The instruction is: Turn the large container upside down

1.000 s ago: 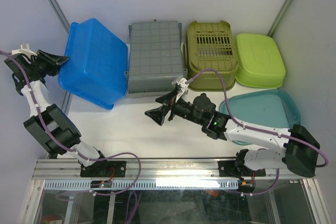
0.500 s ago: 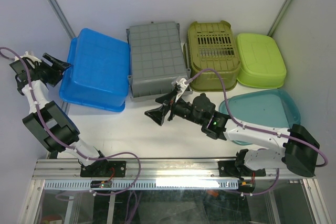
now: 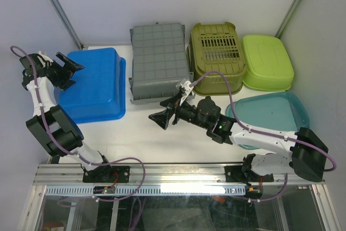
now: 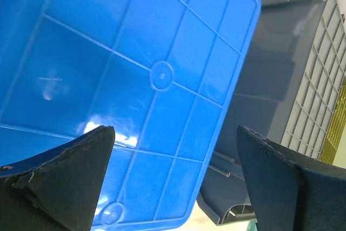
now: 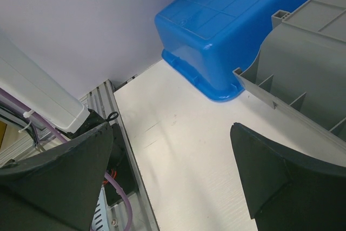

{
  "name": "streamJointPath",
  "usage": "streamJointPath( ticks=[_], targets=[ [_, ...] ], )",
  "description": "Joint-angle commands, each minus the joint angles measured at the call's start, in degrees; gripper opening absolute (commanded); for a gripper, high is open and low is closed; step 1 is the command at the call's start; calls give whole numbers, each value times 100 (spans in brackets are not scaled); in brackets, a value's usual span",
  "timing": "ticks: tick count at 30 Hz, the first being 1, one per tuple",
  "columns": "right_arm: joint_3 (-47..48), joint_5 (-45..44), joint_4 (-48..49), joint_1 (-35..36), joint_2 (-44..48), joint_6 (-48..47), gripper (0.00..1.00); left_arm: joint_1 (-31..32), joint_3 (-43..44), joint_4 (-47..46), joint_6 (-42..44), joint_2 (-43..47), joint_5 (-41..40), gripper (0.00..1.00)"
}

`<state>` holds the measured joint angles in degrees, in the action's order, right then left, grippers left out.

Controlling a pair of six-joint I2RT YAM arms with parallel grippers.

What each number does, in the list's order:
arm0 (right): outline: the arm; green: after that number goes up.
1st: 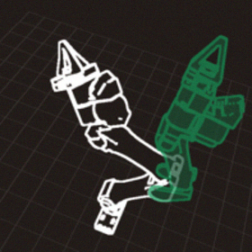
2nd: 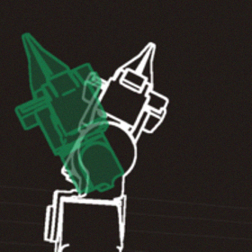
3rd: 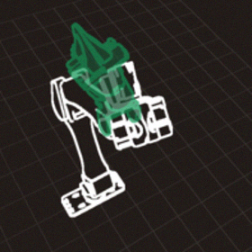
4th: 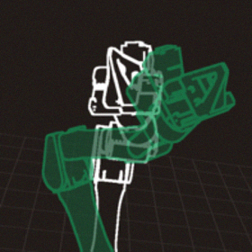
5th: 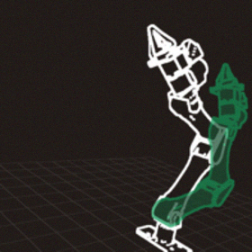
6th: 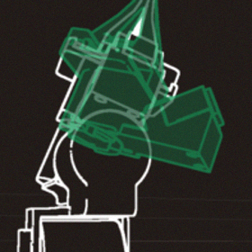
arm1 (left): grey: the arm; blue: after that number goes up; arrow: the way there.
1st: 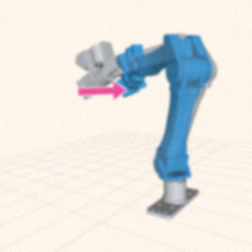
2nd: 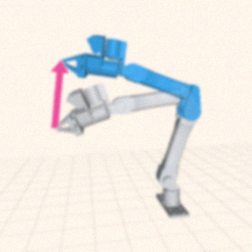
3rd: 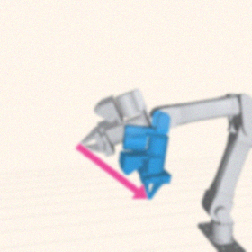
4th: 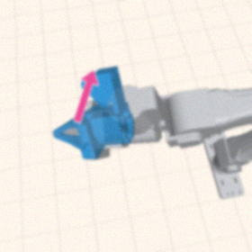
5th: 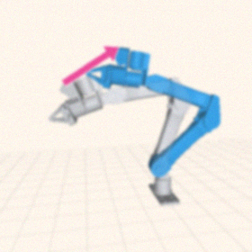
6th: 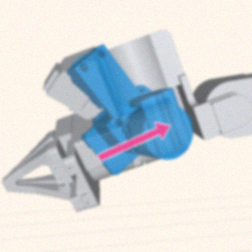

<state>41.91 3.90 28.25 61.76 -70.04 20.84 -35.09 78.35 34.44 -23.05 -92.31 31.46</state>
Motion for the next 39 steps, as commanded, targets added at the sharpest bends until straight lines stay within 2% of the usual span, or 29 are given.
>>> streamJointPath(
  ticks=[1,6,11,13,15,17,20,24,28,31,32,35,39],
  targets=[
    [272,-46,326,31,48,-80,94,239,518,293,141,508,-316,99],
    [296,-46,-131,30,255,-80,94,1282,796,691,386,901,-1209,99],
    [279,-346,-1209,29,864,-190,95,2329,531,1033,476,1528,-2339,99],
    [326,-346,-1875,31,1181,-190,95,2480,235,1166,464,1844,-2539,99],
    [374,-1864,-2567,30,1474,-579,96,2612,-100,1318,388,2214,-2838,99],
    [393,-2365,-3110,30,1775,-698,96,2667,-474,1410,348,2632,-3148,99],
    [329,-2573,-3638,25,2190,-758,97,2673,-1031,1595,228,3147,-3614,99],
    [161,-2573,-3786,25,2627,-758,97,2664,-1748,1642,-275,3408,-4108,99],
    [148,-2573,-3874,21,2749,-758,97,2636,-2300,1417,-674,3258,-4139,99],
    [237,-2573,-4026,26,2714,-758,97,2471,-2438,1054,-713,2947,-3692,99],
    [285,-3206,-4089,21,2695,-834,98,2408,-2445,828,-703,2831,-3556,99],
    [334,-3343,-4184,21,2663,-829,99,2220,-2171,410,-523,2263,-3022,99],
    [364,-3416,-4209,21,2733,-825,99,2212,-1555,72,-301,1547,-2725,99]
  ],
)
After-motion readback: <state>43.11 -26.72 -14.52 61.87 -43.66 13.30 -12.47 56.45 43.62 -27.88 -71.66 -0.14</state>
